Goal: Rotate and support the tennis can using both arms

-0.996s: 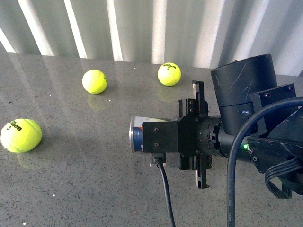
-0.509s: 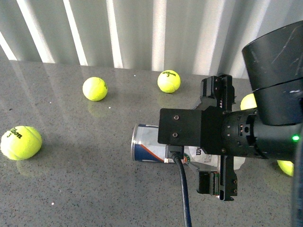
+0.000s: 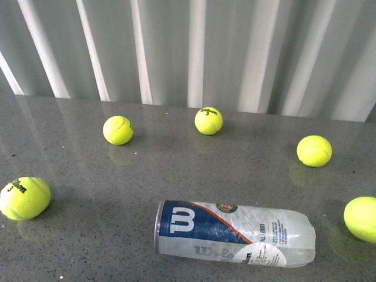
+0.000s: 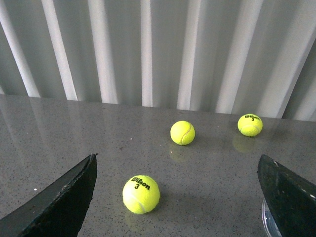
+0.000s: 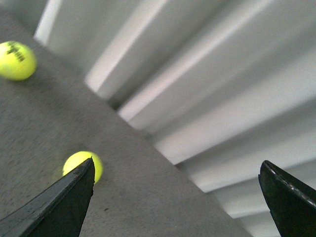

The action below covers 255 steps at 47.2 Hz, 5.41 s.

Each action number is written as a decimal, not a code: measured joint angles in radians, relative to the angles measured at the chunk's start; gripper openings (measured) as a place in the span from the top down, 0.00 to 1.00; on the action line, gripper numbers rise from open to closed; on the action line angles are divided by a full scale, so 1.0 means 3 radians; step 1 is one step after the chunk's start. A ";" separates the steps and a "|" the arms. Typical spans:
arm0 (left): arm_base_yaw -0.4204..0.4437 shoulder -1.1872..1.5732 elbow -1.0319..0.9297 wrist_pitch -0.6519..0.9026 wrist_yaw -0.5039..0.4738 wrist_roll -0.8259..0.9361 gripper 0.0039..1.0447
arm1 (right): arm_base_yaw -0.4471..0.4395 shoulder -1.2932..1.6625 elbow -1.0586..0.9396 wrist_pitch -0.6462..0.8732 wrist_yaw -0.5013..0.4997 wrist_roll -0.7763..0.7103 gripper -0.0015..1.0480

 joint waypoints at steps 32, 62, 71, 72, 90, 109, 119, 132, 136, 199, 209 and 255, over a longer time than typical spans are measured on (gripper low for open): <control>0.0000 0.0000 0.0000 0.0000 0.0000 0.0000 0.06 | -0.0154 -0.2752 -0.1551 -0.0559 0.0001 0.2346 0.56; 0.0000 0.0000 0.0000 0.0000 -0.0001 0.0000 0.06 | -0.0154 -0.3362 -0.2121 -0.0579 -0.0010 0.2407 0.97; 0.0000 0.0000 0.0000 0.0000 -0.0001 0.0000 0.06 | -0.0154 -0.3506 -0.2192 -0.0641 -0.0009 0.2407 0.97; 0.0000 0.0000 0.0000 0.0000 -0.0001 0.0000 0.06 | -0.0154 -0.3522 -0.2200 -0.0649 -0.0010 0.2407 0.97; 0.0000 0.0000 0.0000 0.0000 -0.0001 0.0000 0.06 | -0.0154 -0.3886 -0.2342 -0.0856 -0.0010 0.2408 0.97; 0.0000 -0.0001 0.0000 0.0000 -0.0001 0.0000 0.06 | -0.0154 -0.4336 -0.2379 -0.1275 -0.0011 0.2413 0.97; 0.0000 -0.0001 0.0000 0.0000 -0.0001 0.0000 0.06 | -0.0154 -0.4337 -0.2379 -0.1275 -0.0011 0.2415 0.74; -0.0161 0.0736 0.0449 -0.0678 -0.0894 -0.0071 0.06 | -0.0154 -0.4336 -0.2379 -0.1275 -0.0009 0.2415 0.23; -0.0189 0.1682 0.1005 -0.0170 -0.0820 0.0043 0.06 | -0.0154 -0.4337 -0.2379 -0.1275 -0.0019 0.2415 0.07; -0.1261 0.6357 0.2398 0.1428 0.1428 -0.1937 0.06 | -0.0154 -0.4337 -0.2379 -0.1275 -0.0011 0.2416 0.07; -0.1422 0.6385 0.2384 0.1629 0.1536 -0.2207 0.06 | -0.0154 -0.4339 -0.2379 -0.1275 -0.0011 0.2416 0.07; -0.1404 0.5830 0.2289 0.1405 0.1642 -0.2509 0.96 | -0.0154 -0.4339 -0.2380 -0.1275 -0.0011 0.2416 0.07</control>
